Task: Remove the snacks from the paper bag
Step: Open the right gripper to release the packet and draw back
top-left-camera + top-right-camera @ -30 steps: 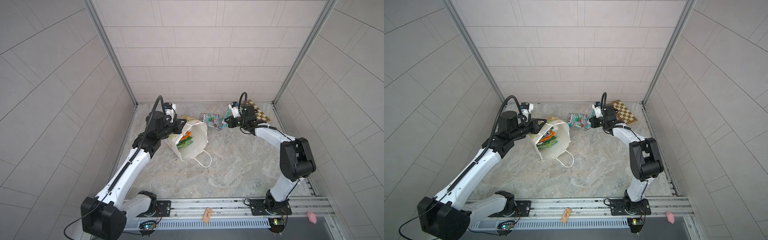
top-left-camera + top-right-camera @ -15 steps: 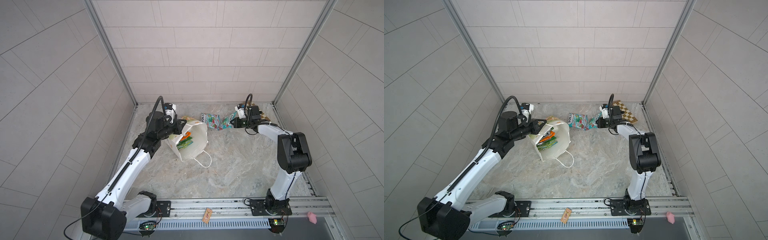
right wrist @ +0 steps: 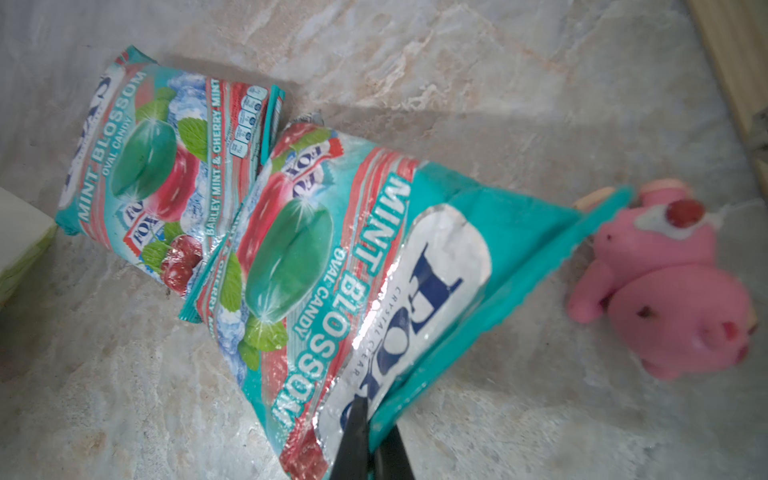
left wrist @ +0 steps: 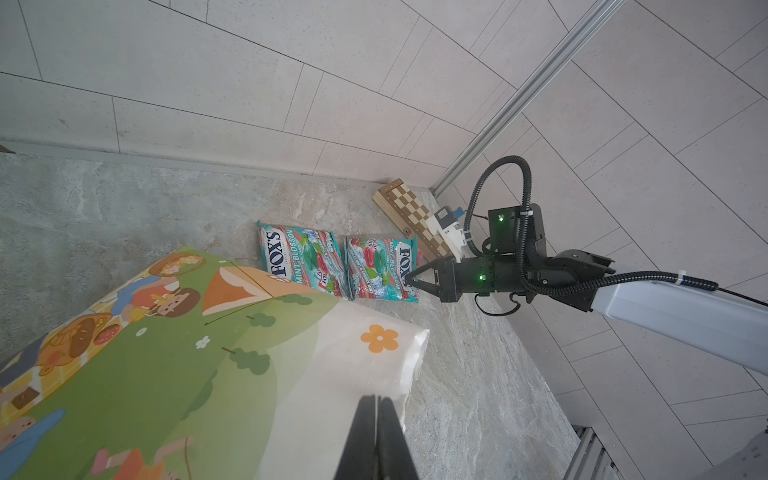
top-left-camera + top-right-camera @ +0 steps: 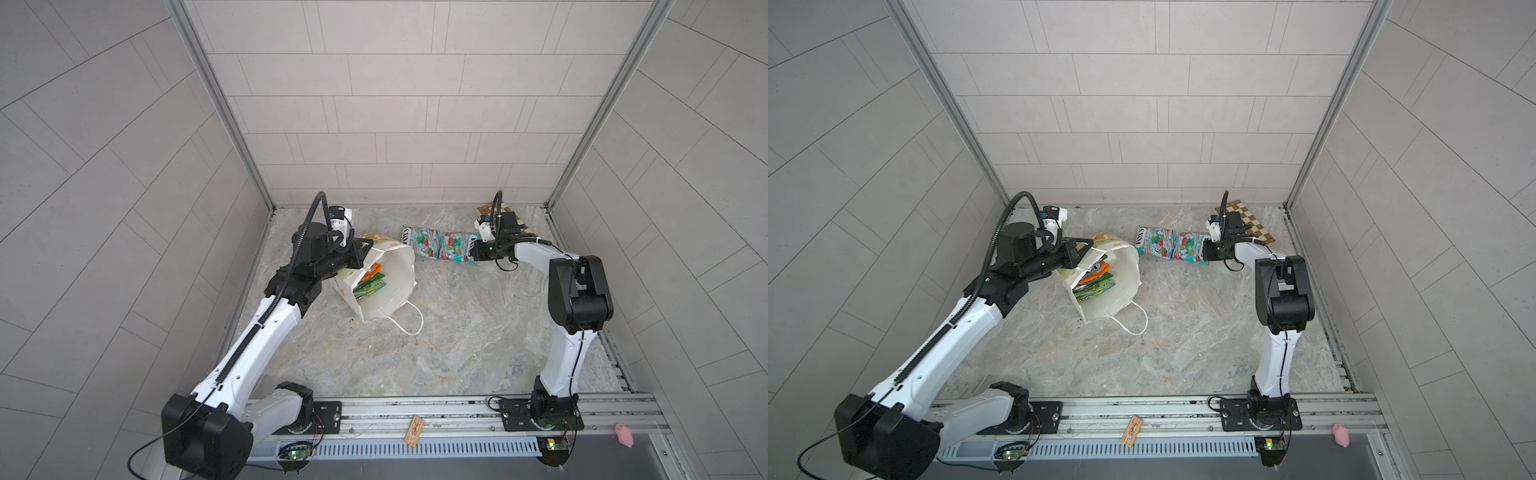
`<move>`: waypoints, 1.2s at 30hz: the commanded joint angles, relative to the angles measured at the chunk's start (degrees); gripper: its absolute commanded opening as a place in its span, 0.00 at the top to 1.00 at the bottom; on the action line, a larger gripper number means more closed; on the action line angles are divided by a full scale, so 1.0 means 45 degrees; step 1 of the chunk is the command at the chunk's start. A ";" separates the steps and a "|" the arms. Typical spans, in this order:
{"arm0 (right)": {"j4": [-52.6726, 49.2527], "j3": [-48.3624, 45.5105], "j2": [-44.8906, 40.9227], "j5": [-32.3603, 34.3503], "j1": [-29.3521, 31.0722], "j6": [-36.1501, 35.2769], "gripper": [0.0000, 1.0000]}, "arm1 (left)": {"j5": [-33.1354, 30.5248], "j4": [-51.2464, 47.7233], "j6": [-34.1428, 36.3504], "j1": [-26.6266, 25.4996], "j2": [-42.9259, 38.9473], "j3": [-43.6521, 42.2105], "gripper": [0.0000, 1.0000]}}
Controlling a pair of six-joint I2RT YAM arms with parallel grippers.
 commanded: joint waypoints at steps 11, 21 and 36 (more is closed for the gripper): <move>-0.0899 0.1579 0.0950 0.1630 0.0014 -0.0427 0.83 | 0.0007 -0.0153 0.0315 -0.0037 0.0030 0.0294 1.00; -0.0610 0.0712 -0.0722 0.2388 0.0236 0.0007 0.45 | 0.0036 -0.0146 0.0295 -0.0037 0.0029 0.0301 1.00; 0.1638 -0.4436 -0.7301 0.0299 0.3526 0.1719 0.47 | 0.0176 -0.0096 0.0226 -0.0036 -0.0065 0.0267 1.00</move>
